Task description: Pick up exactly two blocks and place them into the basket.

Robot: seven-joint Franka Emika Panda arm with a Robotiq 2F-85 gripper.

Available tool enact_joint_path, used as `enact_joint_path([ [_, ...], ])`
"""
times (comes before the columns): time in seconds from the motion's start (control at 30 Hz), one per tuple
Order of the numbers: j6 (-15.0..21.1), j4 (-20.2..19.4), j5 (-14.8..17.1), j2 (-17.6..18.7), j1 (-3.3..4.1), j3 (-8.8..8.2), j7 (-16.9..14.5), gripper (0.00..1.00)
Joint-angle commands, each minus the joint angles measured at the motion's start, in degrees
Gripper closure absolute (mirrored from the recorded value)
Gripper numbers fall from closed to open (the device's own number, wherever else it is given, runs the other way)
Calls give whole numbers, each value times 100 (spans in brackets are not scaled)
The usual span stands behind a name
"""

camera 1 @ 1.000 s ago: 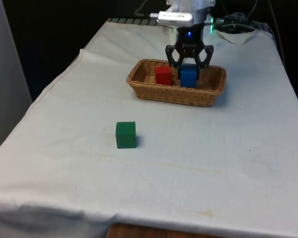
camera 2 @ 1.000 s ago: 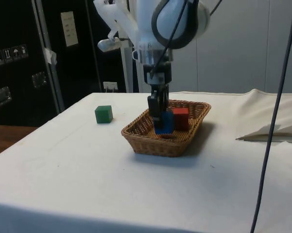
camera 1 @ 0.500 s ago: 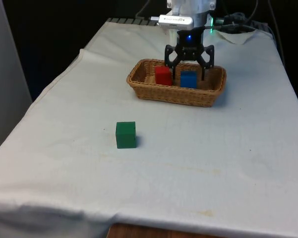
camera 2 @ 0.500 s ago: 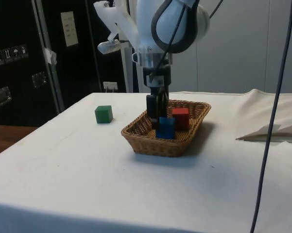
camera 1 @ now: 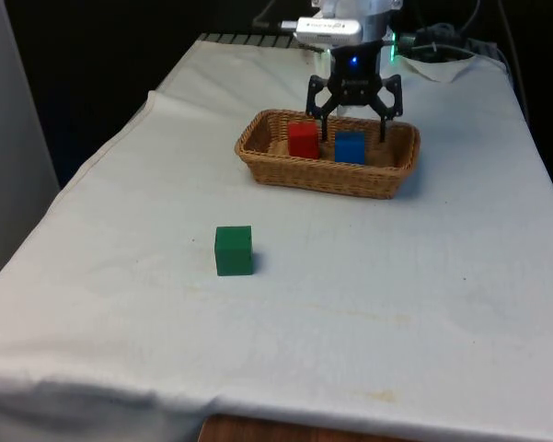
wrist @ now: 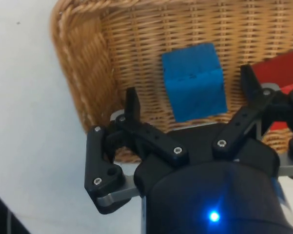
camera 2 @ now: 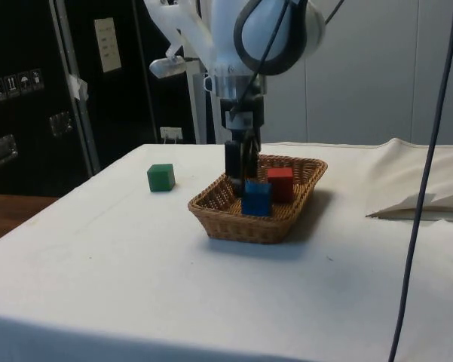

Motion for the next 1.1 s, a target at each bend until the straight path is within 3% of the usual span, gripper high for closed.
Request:
enact_joint_path([
  [0.0,-109,-6,-155,-126,34,-57,155,0],
  [0.3,-567,223,-435,-458,17,-29,510,0],
  [0.33,-527,183,-304,-487,6,0,390,0],
  [0.37,-653,292,-481,-493,17,-23,579,0],
  [0.47,-802,424,-544,-533,23,-17,676,0],
  [0.63,-1077,665,-613,-619,11,-17,837,0],
  [0.67,-997,619,-470,-607,17,6,693,0],
  [0.7,-1129,705,-630,-636,11,-17,871,0],
  [0.87,-1387,911,-676,-710,6,-17,1008,0],
  [0.9,-1335,894,-539,-699,11,-6,882,0],
  [0.93,-1432,940,-676,-728,0,-23,1031,0],
  [1.07,-1576,1037,-647,-768,0,-34,1112,0],
])
